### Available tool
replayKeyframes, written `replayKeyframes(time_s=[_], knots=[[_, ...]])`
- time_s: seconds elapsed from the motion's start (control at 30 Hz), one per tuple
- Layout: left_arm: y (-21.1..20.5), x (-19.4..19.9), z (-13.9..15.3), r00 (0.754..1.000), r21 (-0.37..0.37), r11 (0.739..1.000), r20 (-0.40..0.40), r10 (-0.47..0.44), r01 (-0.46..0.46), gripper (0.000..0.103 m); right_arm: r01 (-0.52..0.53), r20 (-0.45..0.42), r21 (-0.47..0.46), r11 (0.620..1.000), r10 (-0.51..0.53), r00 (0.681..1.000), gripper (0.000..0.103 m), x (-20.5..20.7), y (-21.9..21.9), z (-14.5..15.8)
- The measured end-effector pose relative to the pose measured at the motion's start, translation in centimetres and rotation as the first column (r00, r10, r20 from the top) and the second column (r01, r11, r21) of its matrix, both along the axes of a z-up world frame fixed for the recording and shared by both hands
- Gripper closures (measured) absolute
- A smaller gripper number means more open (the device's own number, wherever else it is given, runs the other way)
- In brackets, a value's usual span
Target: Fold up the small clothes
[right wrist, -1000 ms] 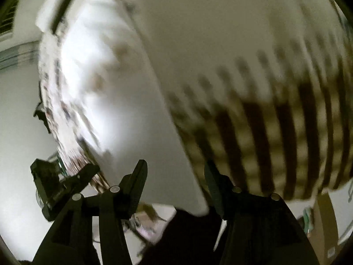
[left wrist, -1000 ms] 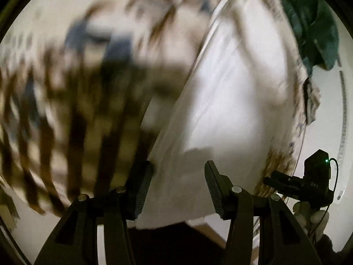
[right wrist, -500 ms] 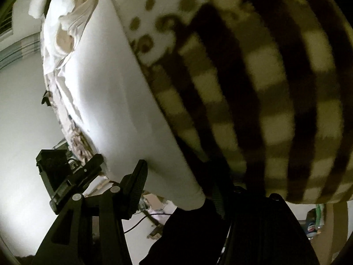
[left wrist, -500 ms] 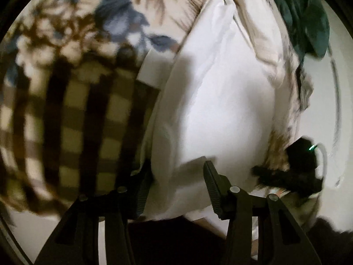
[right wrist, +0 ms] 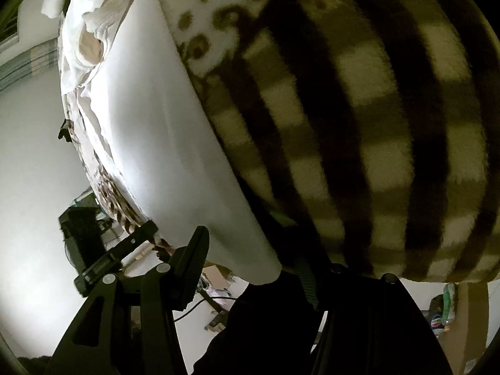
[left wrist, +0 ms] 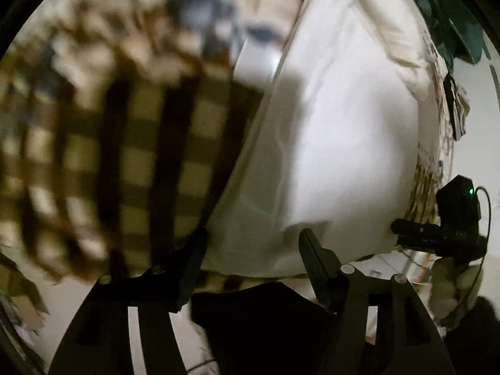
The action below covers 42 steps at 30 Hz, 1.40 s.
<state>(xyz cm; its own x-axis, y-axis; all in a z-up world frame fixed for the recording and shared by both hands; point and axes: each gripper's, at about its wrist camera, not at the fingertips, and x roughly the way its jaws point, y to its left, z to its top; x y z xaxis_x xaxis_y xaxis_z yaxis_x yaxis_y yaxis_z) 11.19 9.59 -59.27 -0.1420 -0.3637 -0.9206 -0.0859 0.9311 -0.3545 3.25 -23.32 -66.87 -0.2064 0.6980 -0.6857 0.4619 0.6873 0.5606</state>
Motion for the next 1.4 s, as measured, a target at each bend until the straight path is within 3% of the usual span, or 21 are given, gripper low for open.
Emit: replayKeyframes(time_s=[0.1, 0.27, 0.37, 0.4, 0.43, 0.47, 0.5, 0.57, 0.67, 0.9, 1.03, 1.17, 1.27, 1.4], knots=[[0.6, -0.3, 1.0, 1.0, -0.004, 1.0, 0.019, -0.004, 0.004, 0.044, -0.014, 0.006, 0.001, 1.0, 0.014, 1.0, 0.046, 0.1, -0.1, -0.3], [1.6, -0.1, -2.4, 0.999, -0.019, 0.999, -0.034, 0.039, -0.04, 0.043, 0.013, -0.007, 0.008, 1.0, -0.013, 1.0, 0.046, 0.2, -0.3, -0.9], [1.5, -0.2, -1.9, 0.997, -0.025, 0.997, -0.006, 0.078, -0.078, 0.043, -0.002, 0.002, 0.008, 1.0, 0.002, 1.0, 0.048, 0.2, -0.2, -0.9], [1.4, -0.5, -1.3, 0.997, -0.037, 0.996, 0.014, 0.082, -0.082, 0.053, -0.011, 0.008, 0.011, 1.0, 0.011, 1.0, 0.049, 0.2, 0.0, -0.8], [1.0, -0.7, -1.0, 0.997, -0.035, 0.996, 0.024, 0.079, -0.078, 0.061, -0.026, 0.013, 0.017, 1.0, 0.026, 1.0, 0.058, 0.1, 0.2, -0.8], [0.9, -0.8, -0.6, 0.997, -0.03, 0.997, 0.028, 0.075, -0.074, 0.077, -0.044, 0.014, 0.021, 0.999, 0.044, 0.999, 0.068, 0.0, 0.5, -0.8], [1.0, -1.1, -0.3, 0.996, -0.033, 0.996, 0.035, 0.081, -0.08, 0.086, -0.053, 0.016, 0.026, 0.998, 0.052, 0.999, 0.07, -0.1, 0.6, -0.8], [1.2, -1.6, 0.1, 0.993, -0.045, 0.993, 0.041, 0.111, -0.109, 0.091, -0.056, 0.022, 0.034, 0.998, 0.056, 0.998, 0.082, -0.4, 1.0, -0.6], [2.3, -2.3, 0.9, 0.988, -0.061, 0.988, 0.047, 0.147, -0.144, 0.097, -0.051, 0.033, 0.033, 0.998, 0.05, 0.998, 0.092, -0.5, 1.4, -0.1], [3.5, -2.2, 4.7, 0.96, -0.187, 0.947, 0.059, 0.275, -0.26, 0.099, 0.0, 0.086, 0.092, 0.996, -0.008, 0.996, 0.095, 0.0, 1.0, 3.5], [3.4, 0.2, 7.2, 0.927, -0.285, 0.902, 0.093, 0.364, -0.325, 0.099, 0.047, 0.147, 0.128, 0.991, -0.066, 0.987, 0.095, 2.1, -0.2, 6.9], [2.9, 5.6, 9.3, 0.894, -0.378, 0.856, 0.136, 0.428, -0.353, 0.099, 0.106, 0.237, 0.142, 0.984, -0.138, 0.962, 0.095, 7.0, -2.3, 10.7], [2.1, 10.9, 9.6, 0.878, -0.417, 0.838, 0.164, 0.45, -0.352, 0.099, 0.142, 0.304, 0.145, 0.979, -0.18, 0.936, 0.095, 12.0, -3.5, 12.9], [1.2, 19.1, 8.3, 0.862, -0.424, 0.837, 0.209, 0.461, -0.345, 0.099, 0.189, 0.369, 0.114, 0.975, -0.218, 0.903, 0.095, 19.5, -4.6, 13.3]])
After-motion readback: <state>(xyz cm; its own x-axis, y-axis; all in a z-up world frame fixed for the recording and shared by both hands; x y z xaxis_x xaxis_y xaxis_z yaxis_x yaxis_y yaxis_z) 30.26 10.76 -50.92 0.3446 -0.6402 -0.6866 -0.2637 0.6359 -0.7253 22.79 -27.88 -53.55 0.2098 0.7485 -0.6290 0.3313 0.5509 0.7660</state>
